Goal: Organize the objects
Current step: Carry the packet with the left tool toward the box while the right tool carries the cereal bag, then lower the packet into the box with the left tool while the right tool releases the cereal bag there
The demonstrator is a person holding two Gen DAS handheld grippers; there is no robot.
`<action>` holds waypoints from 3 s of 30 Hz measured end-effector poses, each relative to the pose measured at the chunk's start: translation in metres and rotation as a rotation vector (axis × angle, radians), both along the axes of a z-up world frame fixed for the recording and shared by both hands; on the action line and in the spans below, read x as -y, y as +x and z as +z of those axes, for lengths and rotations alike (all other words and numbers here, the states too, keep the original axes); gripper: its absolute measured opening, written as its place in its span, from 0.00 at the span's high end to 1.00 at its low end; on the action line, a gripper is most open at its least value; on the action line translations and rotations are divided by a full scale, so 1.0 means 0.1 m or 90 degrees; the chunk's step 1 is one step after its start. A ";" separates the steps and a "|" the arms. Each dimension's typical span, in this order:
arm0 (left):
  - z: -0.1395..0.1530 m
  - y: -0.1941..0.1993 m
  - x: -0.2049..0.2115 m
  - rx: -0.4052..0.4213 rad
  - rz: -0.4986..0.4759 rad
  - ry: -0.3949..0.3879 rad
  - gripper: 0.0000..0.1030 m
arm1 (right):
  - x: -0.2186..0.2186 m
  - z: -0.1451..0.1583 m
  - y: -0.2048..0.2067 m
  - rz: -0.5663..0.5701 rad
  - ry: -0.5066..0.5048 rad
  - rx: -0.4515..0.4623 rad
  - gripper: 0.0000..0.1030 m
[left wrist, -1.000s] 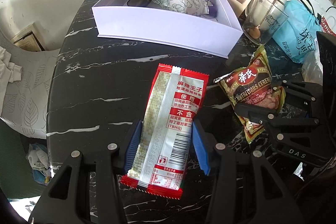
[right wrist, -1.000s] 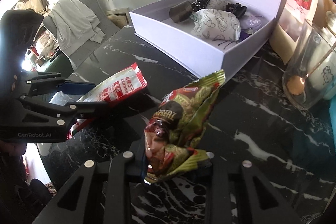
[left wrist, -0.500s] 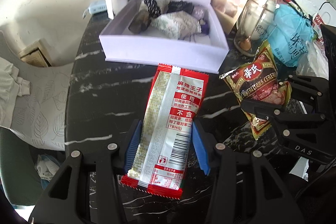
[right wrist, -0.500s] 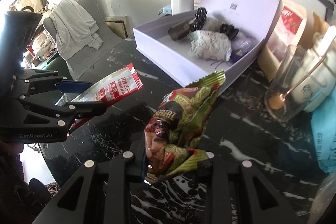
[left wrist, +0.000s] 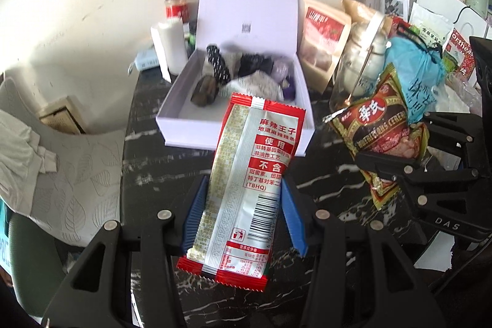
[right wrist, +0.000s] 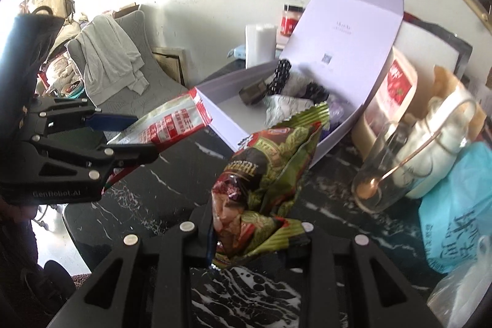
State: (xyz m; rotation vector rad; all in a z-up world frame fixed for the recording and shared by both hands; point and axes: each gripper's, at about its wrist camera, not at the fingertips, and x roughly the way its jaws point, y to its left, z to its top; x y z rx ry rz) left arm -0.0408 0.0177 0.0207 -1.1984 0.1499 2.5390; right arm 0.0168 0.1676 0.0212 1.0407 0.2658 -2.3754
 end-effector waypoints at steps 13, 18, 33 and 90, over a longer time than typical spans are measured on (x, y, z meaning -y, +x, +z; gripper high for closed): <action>0.29 -0.25 -0.25 -0.024 -0.035 -0.005 0.55 | -0.08 0.32 -0.20 0.005 0.002 -0.043 0.72; 0.30 -0.46 -0.32 -0.022 -0.040 -0.006 0.55 | -0.06 0.36 -0.36 0.007 0.001 -0.049 0.72; 0.13 -1.23 -0.40 0.006 -0.036 -0.012 0.55 | -0.01 0.22 -1.01 0.002 -0.001 -0.021 0.72; -0.98 -2.65 -0.43 0.071 -0.016 -0.065 0.54 | 0.46 -0.67 -2.36 -0.025 0.025 0.067 0.71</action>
